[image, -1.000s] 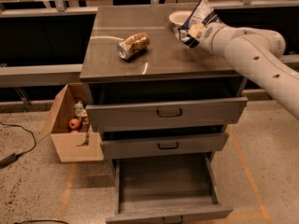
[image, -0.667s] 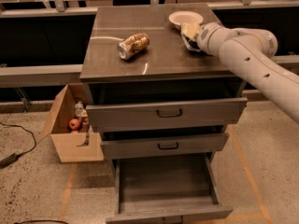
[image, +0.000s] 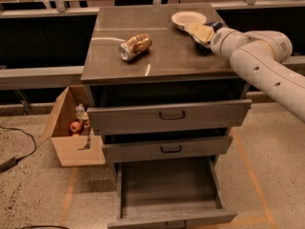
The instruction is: Pick blue chip bag from bottom drawer and place on counter
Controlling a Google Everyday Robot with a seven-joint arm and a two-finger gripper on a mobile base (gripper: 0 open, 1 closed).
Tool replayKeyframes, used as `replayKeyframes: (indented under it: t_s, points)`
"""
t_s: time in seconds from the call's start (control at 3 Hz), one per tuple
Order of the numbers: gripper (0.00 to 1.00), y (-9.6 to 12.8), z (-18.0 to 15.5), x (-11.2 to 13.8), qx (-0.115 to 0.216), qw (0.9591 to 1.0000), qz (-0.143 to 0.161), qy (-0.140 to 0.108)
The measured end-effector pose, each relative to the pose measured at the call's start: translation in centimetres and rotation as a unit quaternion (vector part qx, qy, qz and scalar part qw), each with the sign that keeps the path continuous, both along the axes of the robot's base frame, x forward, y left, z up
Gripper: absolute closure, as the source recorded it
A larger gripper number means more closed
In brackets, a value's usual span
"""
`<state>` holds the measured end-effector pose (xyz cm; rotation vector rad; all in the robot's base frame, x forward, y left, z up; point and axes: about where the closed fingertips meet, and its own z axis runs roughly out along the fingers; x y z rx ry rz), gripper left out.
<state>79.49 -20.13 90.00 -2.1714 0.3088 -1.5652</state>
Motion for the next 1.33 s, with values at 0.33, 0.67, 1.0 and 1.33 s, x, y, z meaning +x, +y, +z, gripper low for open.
replayKeyframes:
  t_s: [0.33,0.67,1.0,1.33]
  points:
    - [0.00,-3.9,1.1,-2.1,-0.012,0.9992,-0.038,-0.002]
    - [0.00,-8.4,3.2,-4.9,-0.023,0.9959,-0.086,-0.012]
    - [0.00,-13.3,5.6,-7.6,-0.028,0.9868,-0.156,-0.032]
    - [0.00,-13.3,5.6,-7.6,-0.028,0.9868,-0.156,-0.032]
